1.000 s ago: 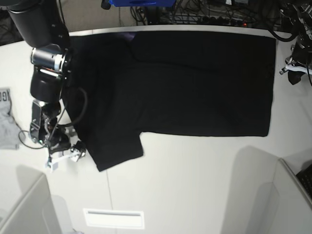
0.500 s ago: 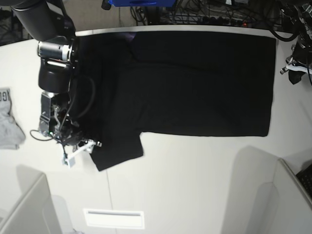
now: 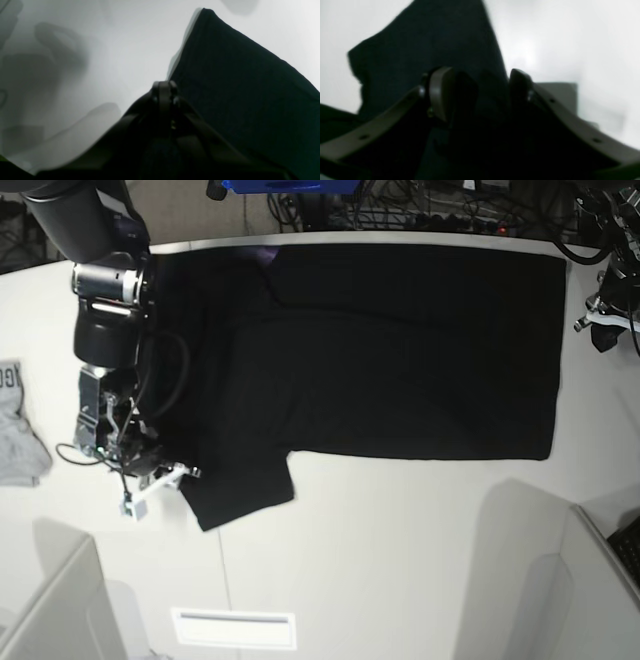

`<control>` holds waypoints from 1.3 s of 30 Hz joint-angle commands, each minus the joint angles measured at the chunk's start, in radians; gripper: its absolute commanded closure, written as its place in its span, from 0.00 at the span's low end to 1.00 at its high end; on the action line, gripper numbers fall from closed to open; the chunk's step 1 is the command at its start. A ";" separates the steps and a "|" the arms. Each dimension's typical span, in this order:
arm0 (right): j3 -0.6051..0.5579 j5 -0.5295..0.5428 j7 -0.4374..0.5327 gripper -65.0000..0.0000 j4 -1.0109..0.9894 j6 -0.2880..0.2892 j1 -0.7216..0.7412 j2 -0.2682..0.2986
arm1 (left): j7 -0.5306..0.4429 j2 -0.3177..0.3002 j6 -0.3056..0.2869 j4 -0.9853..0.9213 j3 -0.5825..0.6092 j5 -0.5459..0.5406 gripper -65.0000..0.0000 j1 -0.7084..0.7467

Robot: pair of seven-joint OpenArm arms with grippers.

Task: Fold the T-shirt properly
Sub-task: 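Grasp the hem corner nearest the right gripper, then grasp the hem corner nearest the left gripper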

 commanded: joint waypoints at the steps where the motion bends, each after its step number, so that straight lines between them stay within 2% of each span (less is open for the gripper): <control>1: 0.002 -0.008 -0.008 0.67 0.008 -0.004 0.020 0.009 | -0.020 -0.016 -0.008 0.014 -0.006 -0.014 1.00 0.003; 4: 0.001 -0.010 -0.008 0.82 0.008 -0.004 0.020 0.012 | -0.020 -0.016 -0.008 0.014 -0.005 -0.014 1.00 0.002; 11: 0.001 -0.010 -0.008 0.85 0.008 -0.004 0.022 0.011 | -0.020 -0.016 -0.008 0.012 0.002 -0.014 1.00 -0.003; 14: 0.001 -0.010 -0.008 0.99 0.008 -0.004 0.022 0.011 | -0.020 -0.016 -0.008 0.012 0.003 -0.014 1.00 -0.003; 19: 0.001 -0.010 0.015 1.00 0.011 -0.004 0.025 0.011 | -0.018 -0.019 -0.008 0.011 0.020 -0.012 1.00 -0.035; 24: 0.001 -0.010 0.021 1.00 0.010 -0.004 0.022 0.011 | -0.018 -0.078 -0.006 -0.066 0.138 0.155 1.00 -0.155; 28: 0.001 -0.010 0.021 1.00 0.010 -0.004 0.020 0.011 | -0.017 -0.099 -0.006 -0.267 0.193 0.279 1.00 -0.350; 30: 0.001 -0.010 0.018 1.00 0.010 -0.004 0.020 0.009 | -0.017 -0.125 -0.006 -0.408 0.223 0.347 0.72 -0.468; 32: 0.001 -0.010 0.018 1.00 0.010 -0.004 0.020 0.009 | -0.018 -0.145 -0.006 -0.525 0.261 0.393 0.48 -0.561; 34: 0.001 -0.010 0.018 1.00 0.010 -0.004 0.020 0.009 | -0.023 -0.161 -0.008 -0.625 0.295 0.413 0.30 -0.638; 36: 0.001 -0.010 0.018 1.00 0.010 -0.004 0.020 0.009 | -0.026 -0.174 -0.008 -0.721 0.315 0.411 0.19 -0.707; 39: 0.001 -0.010 0.018 1.00 0.010 -0.004 0.020 0.009 | -0.028 -0.179 -0.008 -0.823 0.341 0.419 0.21 -0.792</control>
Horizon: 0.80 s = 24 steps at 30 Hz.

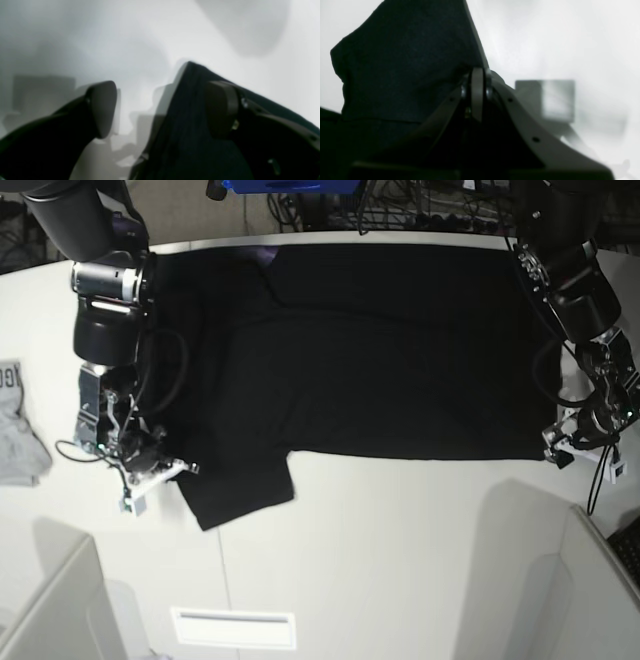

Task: Fold the T-shirt properly
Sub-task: 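Grasp the hem corner nearest the left gripper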

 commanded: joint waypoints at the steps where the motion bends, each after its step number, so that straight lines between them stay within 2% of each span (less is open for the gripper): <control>1: 0.001 0.004 0.003 1.00 0.012 0.000 0.027 0.008 | -0.009 -0.022 -0.005 -0.008 0.013 -0.007 0.22 -0.043; 4: 0.001 0.004 0.003 1.00 0.012 0.000 0.027 0.008 | -0.017 -0.022 -0.005 -0.060 0.075 -0.007 0.25 -0.084; 9: 0.001 0.004 0.003 1.00 0.012 0.000 0.027 0.008 | -0.103 -0.022 -0.005 -0.129 0.156 -0.007 0.29 -0.094; 17: 0.001 0.004 0.003 1.00 0.012 0.000 0.027 0.008 | -0.172 -0.020 -0.005 -0.219 0.167 -0.007 0.30 -0.095; 19: 0.001 0.004 0.003 1.00 0.012 0.000 0.027 0.008 | -0.172 -0.017 -0.005 -0.233 0.167 -0.007 0.39 -0.095; 24: 0.001 0.004 0.005 1.00 0.013 0.000 0.027 0.008 | -0.172 -0.014 -0.005 -0.233 0.168 -0.007 0.91 -0.095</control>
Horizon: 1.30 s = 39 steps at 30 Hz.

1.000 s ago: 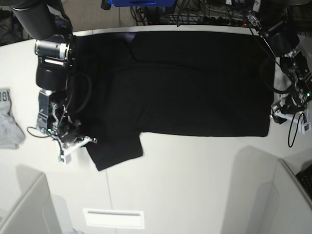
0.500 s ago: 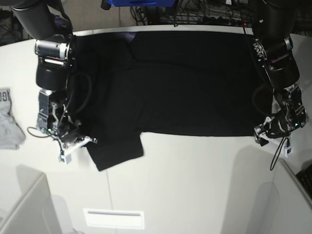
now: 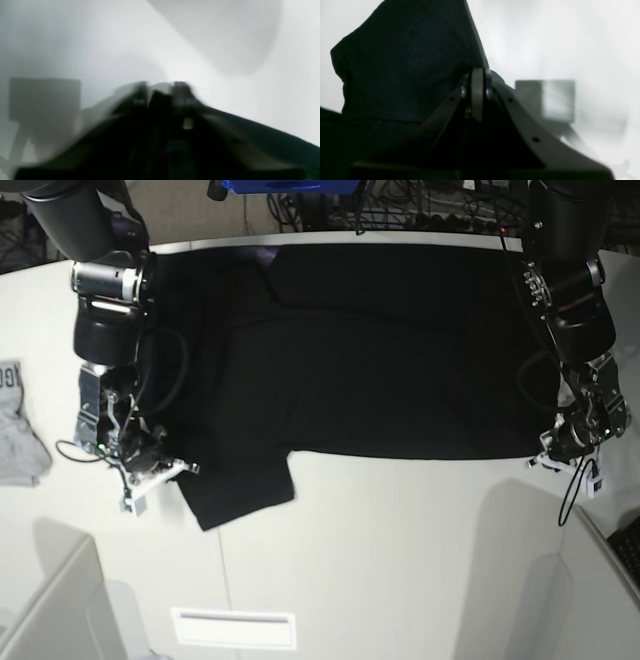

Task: Fold the T-shirt properly
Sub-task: 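Grasp the hem corner nearest the left gripper, then lift the hem with both grippers and fold it over onto the collar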

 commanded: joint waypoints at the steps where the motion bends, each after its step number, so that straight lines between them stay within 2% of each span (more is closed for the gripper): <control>1: 0.001 0.004 0.003 1.00 0.018 -0.001 0.027 0.008 | 0.038 -0.002 -0.001 0.002 0.002 0.004 1.00 -0.008; 4: 0.001 0.004 0.005 1.00 0.056 -0.001 0.015 0.008 | 0.038 -0.002 -0.001 0.002 0.006 0.004 1.00 -0.005; 7: 0.001 0.004 0.009 1.00 0.133 -0.001 -0.008 0.008 | 0.044 -0.010 -0.002 0.014 0.059 -0.006 1.00 -0.002; 10: -0.001 0.004 0.003 1.00 0.170 -0.001 -0.010 0.010 | 0.052 -0.010 -0.004 0.100 0.070 -0.008 1.00 0.018; 12: -0.001 0.004 0.003 1.00 0.191 0.001 -0.014 0.010 | 0.090 -0.012 -0.004 0.183 0.070 -0.029 1.00 0.053; 14: -0.001 0.004 0.003 1.00 0.218 0.001 -0.036 0.011 | 0.129 -0.015 -0.004 0.253 0.070 -0.077 1.00 0.081; 20: -0.001 0.004 0.001 1.00 0.357 0.001 -0.122 0.011 | 0.205 -0.074 -0.002 0.443 0.070 -0.293 1.00 0.211; 25: -0.001 0.004 0.001 1.00 0.472 0.001 -0.215 0.033 | 0.216 -0.119 -0.002 0.586 0.068 -0.450 1.00 0.337; 29: 0.002 0.004 0.001 1.00 0.606 0.001 -0.307 0.038 | 0.228 -0.131 -0.002 0.677 -0.025 -0.539 1.00 0.443; 32: 0.002 0.004 -0.009 1.00 0.690 0.001 -0.370 0.048 | 0.293 -0.131 -0.002 0.740 -0.117 -0.571 1.00 0.500; 35: 0.011 0.005 -0.080 1.00 0.770 0.001 -0.416 0.048 | 0.348 -0.127 -0.002 0.821 -0.162 -0.573 1.00 0.552; 39: 0.011 0.005 -0.146 1.00 0.923 0.001 -0.510 0.045 | 0.371 -0.125 -0.002 0.899 -0.163 -0.569 1.00 0.616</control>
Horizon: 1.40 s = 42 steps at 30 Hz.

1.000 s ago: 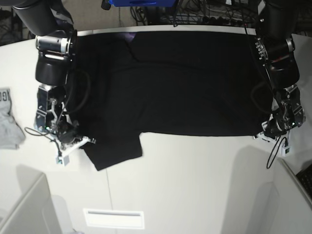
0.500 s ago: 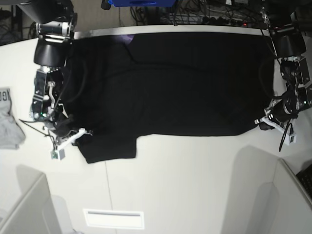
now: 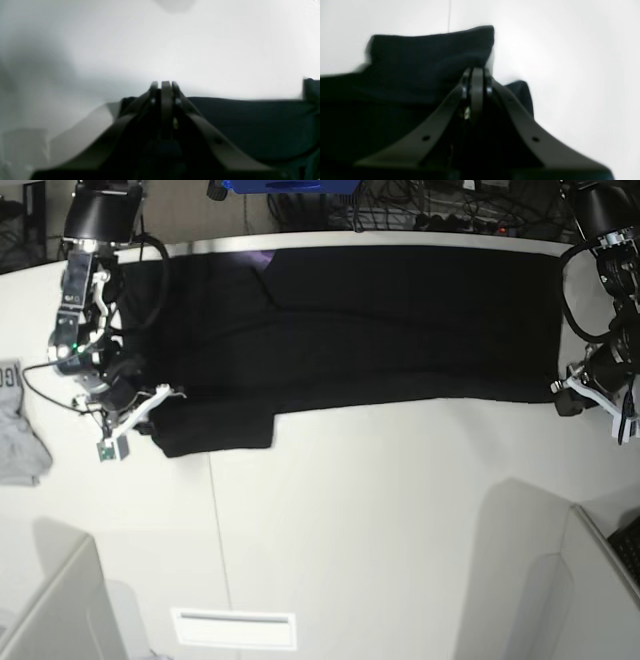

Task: Fold the T-shirt properly
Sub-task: 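Lift the hem with both grippers and fold it over onto the collar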

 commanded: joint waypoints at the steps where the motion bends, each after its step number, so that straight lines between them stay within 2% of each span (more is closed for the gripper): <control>1: 0.006 0.009 0.009 1.00 0.061 0.004 -0.012 0.010 | -0.006 -0.020 -0.002 0.026 -0.014 -0.008 1.00 0.011; 6: 0.028 0.011 -0.045 1.00 0.232 0.004 -0.138 0.005 | -0.005 -0.029 -0.002 0.035 -0.018 -0.006 1.00 0.062; 9: 0.100 0.012 -0.062 1.00 0.282 0.004 -0.200 -0.042 | -0.005 -0.039 -0.002 0.040 -0.018 -0.006 1.00 0.096; 13: 0.158 0.012 -0.065 1.00 0.287 0.007 -0.263 -0.053 | -0.005 -0.043 -0.002 0.044 -0.028 -0.011 1.00 0.136; 19: 0.158 0.015 -0.057 1.00 0.304 0.007 -0.365 -0.059 | -0.005 -0.043 -0.002 0.101 -0.059 -0.009 1.00 0.183; 22: 0.163 0.015 -0.054 1.00 0.305 0.007 -0.398 -0.088 | -0.005 -0.043 -0.002 0.104 -0.059 -0.009 1.00 0.205; 26: 0.171 0.015 -0.024 1.00 0.318 0.009 -0.444 -0.099 | -0.005 -0.042 -0.002 0.104 -0.059 -0.011 1.00 0.234; 40: 0.178 0.011 -0.024 1.00 0.266 0.009 -0.447 -0.098 | -0.008 -0.043 -0.002 0.097 -0.051 -0.004 1.00 0.277; 42: 0.180 0.011 -0.024 1.00 0.253 0.009 -0.447 -0.096 | -0.006 -0.040 -0.002 0.097 -0.050 0.028 1.00 0.277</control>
